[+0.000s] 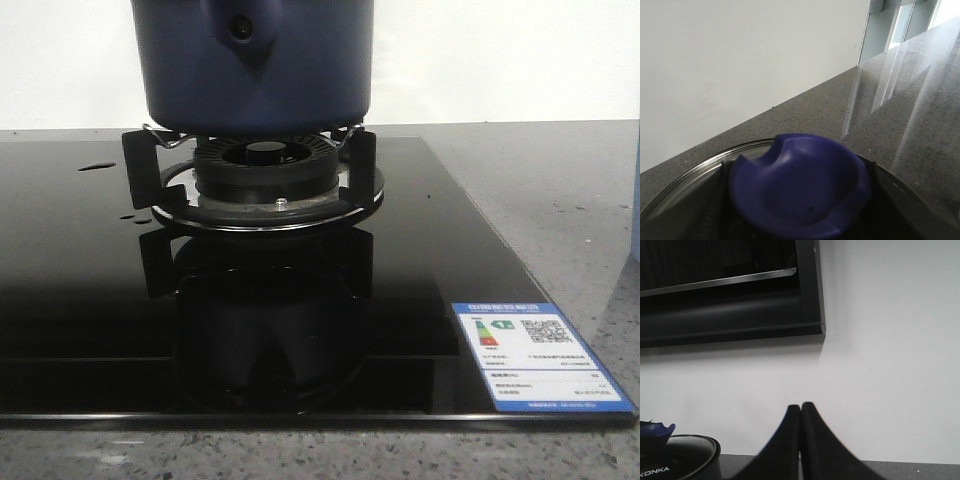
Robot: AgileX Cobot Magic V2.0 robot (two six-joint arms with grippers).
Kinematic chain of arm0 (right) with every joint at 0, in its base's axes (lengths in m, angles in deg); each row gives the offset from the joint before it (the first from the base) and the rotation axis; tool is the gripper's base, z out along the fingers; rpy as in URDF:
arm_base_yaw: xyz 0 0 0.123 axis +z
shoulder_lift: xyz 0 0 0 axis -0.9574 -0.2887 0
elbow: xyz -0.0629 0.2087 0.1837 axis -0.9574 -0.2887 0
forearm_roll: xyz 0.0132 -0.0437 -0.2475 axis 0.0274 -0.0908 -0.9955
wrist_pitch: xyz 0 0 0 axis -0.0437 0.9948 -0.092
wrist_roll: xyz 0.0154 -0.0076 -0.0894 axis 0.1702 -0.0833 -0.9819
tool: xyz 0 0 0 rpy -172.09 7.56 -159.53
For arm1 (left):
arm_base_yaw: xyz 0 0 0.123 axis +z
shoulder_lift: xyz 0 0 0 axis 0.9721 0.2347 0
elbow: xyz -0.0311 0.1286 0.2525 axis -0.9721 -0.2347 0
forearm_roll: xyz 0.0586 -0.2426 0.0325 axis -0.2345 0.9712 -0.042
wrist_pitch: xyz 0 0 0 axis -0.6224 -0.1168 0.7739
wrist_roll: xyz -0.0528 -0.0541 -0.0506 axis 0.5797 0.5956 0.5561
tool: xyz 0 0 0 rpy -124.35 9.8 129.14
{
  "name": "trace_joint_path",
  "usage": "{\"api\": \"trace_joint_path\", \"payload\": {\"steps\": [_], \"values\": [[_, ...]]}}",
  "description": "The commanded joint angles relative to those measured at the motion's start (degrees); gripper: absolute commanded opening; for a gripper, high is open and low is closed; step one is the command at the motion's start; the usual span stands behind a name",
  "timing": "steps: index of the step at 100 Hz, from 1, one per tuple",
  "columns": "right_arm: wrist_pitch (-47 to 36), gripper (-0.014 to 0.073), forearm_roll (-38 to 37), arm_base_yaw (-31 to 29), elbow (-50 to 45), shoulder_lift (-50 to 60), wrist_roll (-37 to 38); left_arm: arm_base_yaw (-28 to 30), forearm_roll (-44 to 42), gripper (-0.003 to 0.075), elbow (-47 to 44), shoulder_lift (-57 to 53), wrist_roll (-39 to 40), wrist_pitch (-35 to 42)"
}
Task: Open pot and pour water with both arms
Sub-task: 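Lower the held lid onto the pot and release it with the left gripper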
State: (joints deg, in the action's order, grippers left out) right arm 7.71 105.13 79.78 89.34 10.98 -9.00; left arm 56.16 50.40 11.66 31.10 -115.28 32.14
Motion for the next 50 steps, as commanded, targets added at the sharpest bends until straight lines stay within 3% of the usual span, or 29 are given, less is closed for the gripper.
{"api": "trace_joint_path", "payload": {"steps": [1,24,50], "values": [[-3.4,-0.0069,-0.5,-0.3,2.1,-0.3,-0.6,-0.3,4.6,0.0320,2.2,-1.5,-0.9,-2.8],[-2.3,-0.0069,-0.5,-0.3,2.1,-0.3,-0.6,-0.3,5.0,0.0346,2.2,-0.9,-2.3,-4.0],[-0.4,-0.0069,-0.5,-0.3,2.1,-0.3,-0.6,-0.3,5.6,0.0574,2.2,-0.9,-3.8,-3.9]]}}
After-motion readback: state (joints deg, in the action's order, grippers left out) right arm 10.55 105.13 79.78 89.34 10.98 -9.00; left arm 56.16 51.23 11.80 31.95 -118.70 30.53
